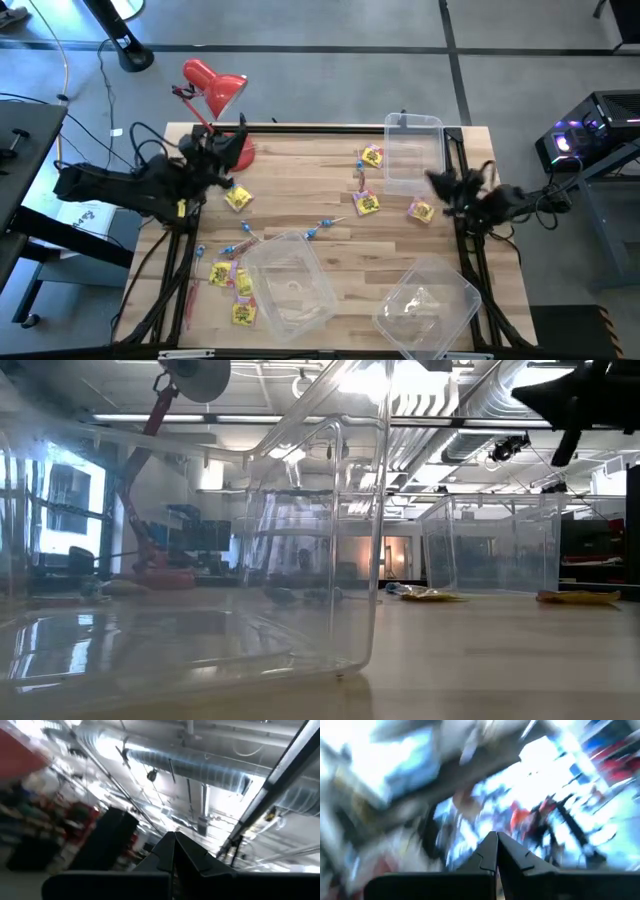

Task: Sort candy
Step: Move the left and bottom right transparent bins on top of the table

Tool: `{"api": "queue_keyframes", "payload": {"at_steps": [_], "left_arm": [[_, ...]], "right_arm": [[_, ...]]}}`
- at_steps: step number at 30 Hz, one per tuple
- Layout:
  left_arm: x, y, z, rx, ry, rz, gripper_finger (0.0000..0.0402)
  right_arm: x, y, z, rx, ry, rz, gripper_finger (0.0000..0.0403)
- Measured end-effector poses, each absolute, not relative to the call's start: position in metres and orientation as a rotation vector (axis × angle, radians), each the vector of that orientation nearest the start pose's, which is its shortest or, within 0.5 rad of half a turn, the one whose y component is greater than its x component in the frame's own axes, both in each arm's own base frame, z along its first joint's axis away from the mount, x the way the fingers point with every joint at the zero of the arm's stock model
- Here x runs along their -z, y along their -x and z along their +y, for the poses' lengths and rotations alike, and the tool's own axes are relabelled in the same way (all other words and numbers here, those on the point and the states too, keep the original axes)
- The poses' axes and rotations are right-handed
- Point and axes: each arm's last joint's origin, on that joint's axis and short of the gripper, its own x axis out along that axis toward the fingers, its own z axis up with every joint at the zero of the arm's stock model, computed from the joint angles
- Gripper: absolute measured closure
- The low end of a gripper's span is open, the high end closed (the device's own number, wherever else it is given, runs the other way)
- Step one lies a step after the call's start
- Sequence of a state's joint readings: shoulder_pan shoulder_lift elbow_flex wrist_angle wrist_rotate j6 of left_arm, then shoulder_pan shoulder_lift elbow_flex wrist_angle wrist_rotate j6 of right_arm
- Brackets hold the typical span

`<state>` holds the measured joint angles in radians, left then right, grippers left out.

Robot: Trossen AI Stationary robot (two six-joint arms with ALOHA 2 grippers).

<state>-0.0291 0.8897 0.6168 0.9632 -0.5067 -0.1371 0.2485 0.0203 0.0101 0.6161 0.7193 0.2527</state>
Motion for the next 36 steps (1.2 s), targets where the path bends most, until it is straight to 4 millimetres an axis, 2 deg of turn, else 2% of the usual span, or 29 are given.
{"api": "queue_keyframes", "payload": {"at_steps": [4, 6, 8, 11, 14, 17, 21, 26, 31, 36], "left_arm": [[-0.390, -0.202, 0.013, -0.333, 0.165, -0.698, 0.0401], [-0.403, -0.211, 0.012, -0.246, 0.098, -0.615, 0.0402], [-0.415, -0.216, 0.010, -0.179, 0.073, -0.466, 0.0402], [-0.429, -0.215, 0.009, -0.147, 0.106, -0.162, 0.0401], [-0.429, -0.210, 0.004, -0.148, 0.187, 0.142, 0.0402], [-0.412, -0.211, -0.008, -0.096, 0.278, 0.360, 0.0401], [-0.376, -0.220, -0.034, -0.001, 0.350, 0.589, 0.0402], [-0.328, -0.227, -0.060, 0.054, 0.332, 0.762, 0.0401], [-0.287, -0.232, -0.063, 0.026, 0.294, 0.900, 0.0402], [-0.274, -0.246, -0.063, 0.062, 0.345, 0.933, 0.0402]], "right_arm": [[-0.234, -0.060, -0.007, 0.473, -0.677, -0.841, 0.0402], [-0.239, -0.053, -0.009, 0.467, -0.740, -0.927, 0.0402], [-0.242, -0.049, -0.010, 0.439, -0.762, -0.974, 0.0402], [-0.245, -0.050, -0.007, 0.260, -0.760, -1.005, 0.0402], [-0.254, -0.051, -0.001, 0.045, -0.664, -0.994, 0.0402], [-0.268, -0.053, 0.002, -0.028, -0.641, -0.944, 0.0402], [-0.290, -0.061, 0.002, 0.086, -0.610, -0.810, 0.0402], [-0.318, -0.074, 0.002, 0.240, -0.615, -0.691, 0.0402], [-0.341, -0.090, 0.005, 0.308, -0.549, -0.614, 0.0402], [-0.358, -0.107, 0.009, 0.323, -0.514, -0.538, 0.0402]]}}
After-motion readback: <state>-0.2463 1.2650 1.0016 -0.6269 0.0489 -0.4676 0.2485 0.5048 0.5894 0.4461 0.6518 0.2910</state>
